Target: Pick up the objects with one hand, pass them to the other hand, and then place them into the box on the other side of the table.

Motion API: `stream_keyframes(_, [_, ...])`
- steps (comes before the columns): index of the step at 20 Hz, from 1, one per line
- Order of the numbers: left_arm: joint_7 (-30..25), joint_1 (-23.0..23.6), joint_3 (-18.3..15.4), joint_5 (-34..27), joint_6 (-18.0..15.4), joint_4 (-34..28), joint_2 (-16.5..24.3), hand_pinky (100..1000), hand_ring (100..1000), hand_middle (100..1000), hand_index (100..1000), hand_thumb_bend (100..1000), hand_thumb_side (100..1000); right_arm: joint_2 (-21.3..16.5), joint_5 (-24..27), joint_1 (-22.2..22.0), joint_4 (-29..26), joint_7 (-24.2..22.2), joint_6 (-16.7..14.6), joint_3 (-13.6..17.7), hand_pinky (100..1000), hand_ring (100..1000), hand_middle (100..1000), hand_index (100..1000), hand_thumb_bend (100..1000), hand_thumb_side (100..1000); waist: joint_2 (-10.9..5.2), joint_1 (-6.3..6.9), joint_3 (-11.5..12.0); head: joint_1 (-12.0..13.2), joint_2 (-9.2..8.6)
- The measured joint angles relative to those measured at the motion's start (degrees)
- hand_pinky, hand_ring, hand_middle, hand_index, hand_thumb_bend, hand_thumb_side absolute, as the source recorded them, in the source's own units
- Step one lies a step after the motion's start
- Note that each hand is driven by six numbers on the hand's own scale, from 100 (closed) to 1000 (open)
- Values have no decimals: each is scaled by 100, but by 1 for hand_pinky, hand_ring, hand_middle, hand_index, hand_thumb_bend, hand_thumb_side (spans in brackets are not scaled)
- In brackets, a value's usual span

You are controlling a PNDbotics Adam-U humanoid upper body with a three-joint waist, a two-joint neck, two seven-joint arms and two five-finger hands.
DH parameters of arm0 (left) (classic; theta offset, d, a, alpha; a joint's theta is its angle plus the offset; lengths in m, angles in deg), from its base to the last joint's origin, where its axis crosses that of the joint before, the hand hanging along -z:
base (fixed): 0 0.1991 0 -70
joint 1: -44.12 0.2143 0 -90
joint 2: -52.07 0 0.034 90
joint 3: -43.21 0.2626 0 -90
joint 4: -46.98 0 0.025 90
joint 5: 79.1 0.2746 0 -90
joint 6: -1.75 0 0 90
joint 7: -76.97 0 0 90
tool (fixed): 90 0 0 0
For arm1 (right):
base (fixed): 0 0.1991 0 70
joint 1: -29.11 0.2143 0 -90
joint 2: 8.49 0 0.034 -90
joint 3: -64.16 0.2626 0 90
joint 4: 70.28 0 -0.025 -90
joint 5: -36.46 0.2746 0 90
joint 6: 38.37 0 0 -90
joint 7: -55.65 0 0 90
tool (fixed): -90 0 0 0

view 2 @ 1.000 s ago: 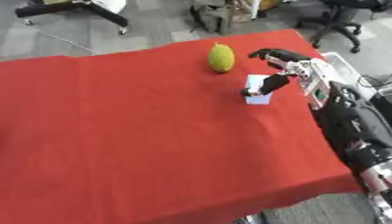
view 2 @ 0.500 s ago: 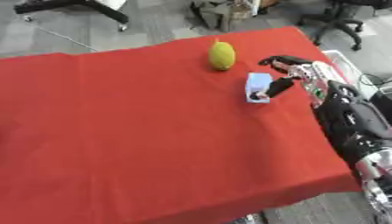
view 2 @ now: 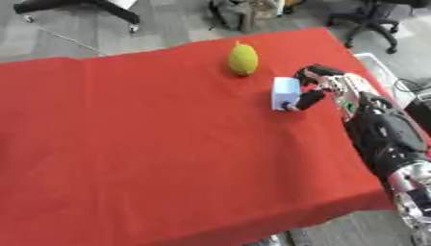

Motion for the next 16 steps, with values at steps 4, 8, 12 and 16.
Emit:
stream_keyframes(4, [22,0,1,5,22,53,0,718,624,618,799,751,630,62,378,-412,-1577,373,-310,-309,802,679,508,551,325,309,-1,2,-25,297,0])
stream_keyframes(8, [34,-4,60,48,66,171,0,715,618,612,798,754,627,372,938,-816,-3355,286,-584,-885,801,679,514,556,305,313,-1,28,-33,773,0])
stream_keyframes(12, [-35,-72,234,54,140,327,-3,711,614,607,796,755,627,1013,1386,-1084,-4755,36,-829,-1428,797,670,513,555,290,302,-1,35,-77,1221,0])
stream_keyframes(16, [-155,-195,483,24,224,463,-62,712,617,611,804,768,619,1640,1425,-1254,-5454,13,-1011,-1774,792,662,513,557,282,294,2,44,-103,1456,0])
